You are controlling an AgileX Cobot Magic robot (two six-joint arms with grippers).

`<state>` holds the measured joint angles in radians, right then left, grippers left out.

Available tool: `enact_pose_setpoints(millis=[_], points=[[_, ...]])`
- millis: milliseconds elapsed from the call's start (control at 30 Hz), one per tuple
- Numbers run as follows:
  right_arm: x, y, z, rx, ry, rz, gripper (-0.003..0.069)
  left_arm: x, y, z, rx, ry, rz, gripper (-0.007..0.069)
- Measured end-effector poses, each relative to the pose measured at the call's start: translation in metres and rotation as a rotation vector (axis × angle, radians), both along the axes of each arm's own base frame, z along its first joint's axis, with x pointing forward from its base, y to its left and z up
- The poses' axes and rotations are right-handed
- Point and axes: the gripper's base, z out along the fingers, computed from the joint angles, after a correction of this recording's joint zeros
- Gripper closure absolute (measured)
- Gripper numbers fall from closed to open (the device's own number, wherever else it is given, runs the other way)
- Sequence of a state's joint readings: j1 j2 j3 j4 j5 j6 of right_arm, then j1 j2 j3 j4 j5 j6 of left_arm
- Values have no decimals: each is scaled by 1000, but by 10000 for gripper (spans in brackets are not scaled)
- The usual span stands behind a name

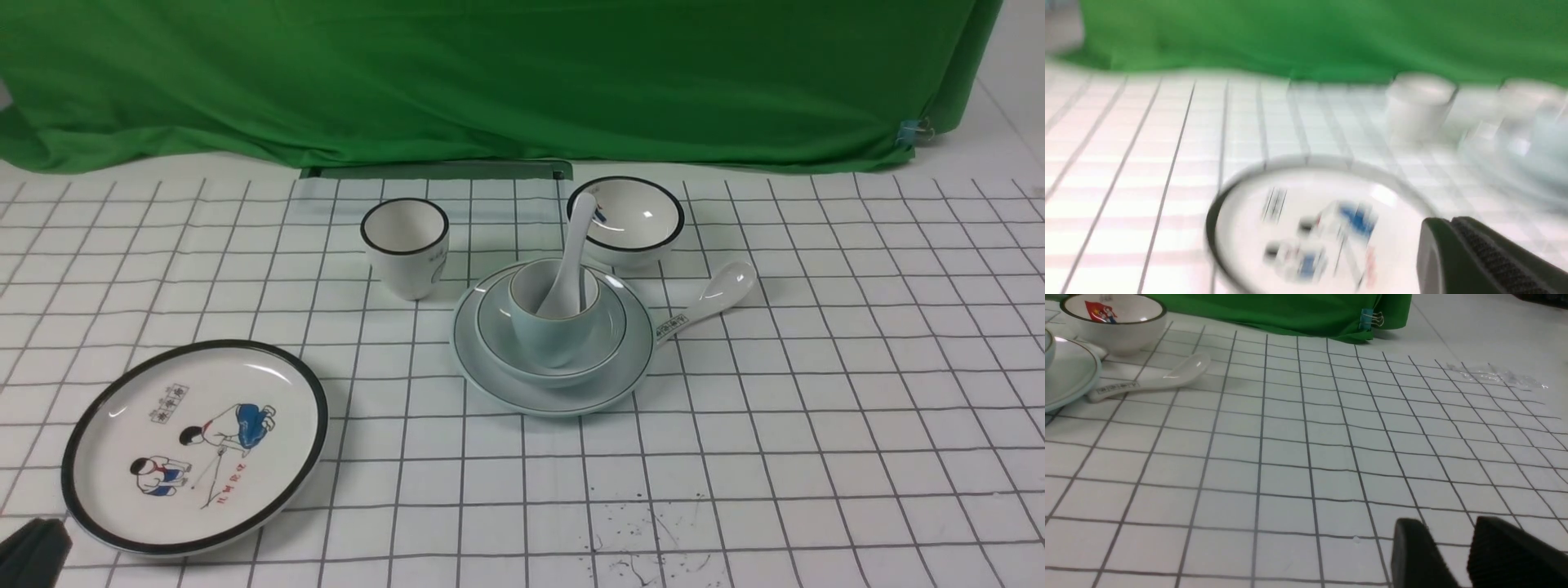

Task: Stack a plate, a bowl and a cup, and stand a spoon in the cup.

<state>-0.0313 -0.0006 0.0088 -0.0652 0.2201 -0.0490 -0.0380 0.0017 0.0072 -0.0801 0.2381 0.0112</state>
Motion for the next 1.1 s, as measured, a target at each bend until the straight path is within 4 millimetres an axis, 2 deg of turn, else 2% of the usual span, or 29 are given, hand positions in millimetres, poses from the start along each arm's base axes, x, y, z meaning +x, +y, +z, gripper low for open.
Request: enact_pose_setpoints(millis=[1100], points=[[0,0,0,0,-1,0,416,0,0,-1,33,8,-1,656]])
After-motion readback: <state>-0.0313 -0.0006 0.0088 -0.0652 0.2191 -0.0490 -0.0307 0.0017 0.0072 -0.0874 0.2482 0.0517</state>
